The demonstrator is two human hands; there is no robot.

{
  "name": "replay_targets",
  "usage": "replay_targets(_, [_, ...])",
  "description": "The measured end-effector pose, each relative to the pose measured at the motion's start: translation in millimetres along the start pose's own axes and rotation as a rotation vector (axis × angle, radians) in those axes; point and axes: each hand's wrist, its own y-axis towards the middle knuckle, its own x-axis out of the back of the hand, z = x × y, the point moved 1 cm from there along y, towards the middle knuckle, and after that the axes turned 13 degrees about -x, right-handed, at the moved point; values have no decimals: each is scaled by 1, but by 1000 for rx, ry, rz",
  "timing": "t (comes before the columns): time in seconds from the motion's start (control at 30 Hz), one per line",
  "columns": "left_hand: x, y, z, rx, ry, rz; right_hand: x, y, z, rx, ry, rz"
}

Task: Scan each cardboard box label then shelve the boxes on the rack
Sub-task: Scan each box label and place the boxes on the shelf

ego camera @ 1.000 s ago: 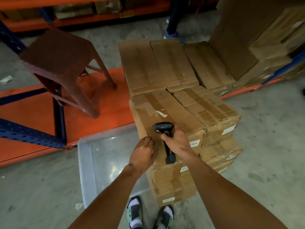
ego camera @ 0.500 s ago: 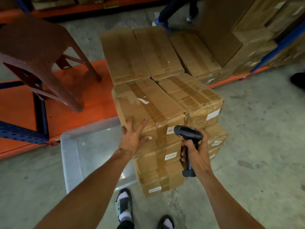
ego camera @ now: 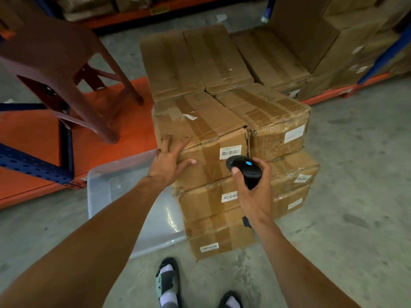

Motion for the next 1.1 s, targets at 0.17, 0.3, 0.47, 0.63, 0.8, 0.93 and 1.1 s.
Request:
replay_targets(0.17, [-2, 0, 5, -15, -37, -18, 4, 3, -13, 17, 16, -46])
replay_targets(0.3, [-2, 1, 3, -10, -49, -27, 7, 4, -18, 9, 11, -63])
replay_targets(0.47, [0, 0, 1, -1, -50, -11, 5, 6, -21, 8, -31, -76])
replay_targets(0.63, [0, 1, 0, -4, -71, -15, 4, 9, -13, 23, -33, -104])
replay_targets(0.8, [-1, 2, 2, -1, -85, -24, 7, 6, -7, 15, 13, -84])
replay_targets(0.93, [-1, 1, 3, -11, -83, -25, 8, 4, -9, 16, 0, -51])
replay_targets(1.1, [3, 1, 4, -38, -74, -31, 4, 3, -10, -16, 20, -53])
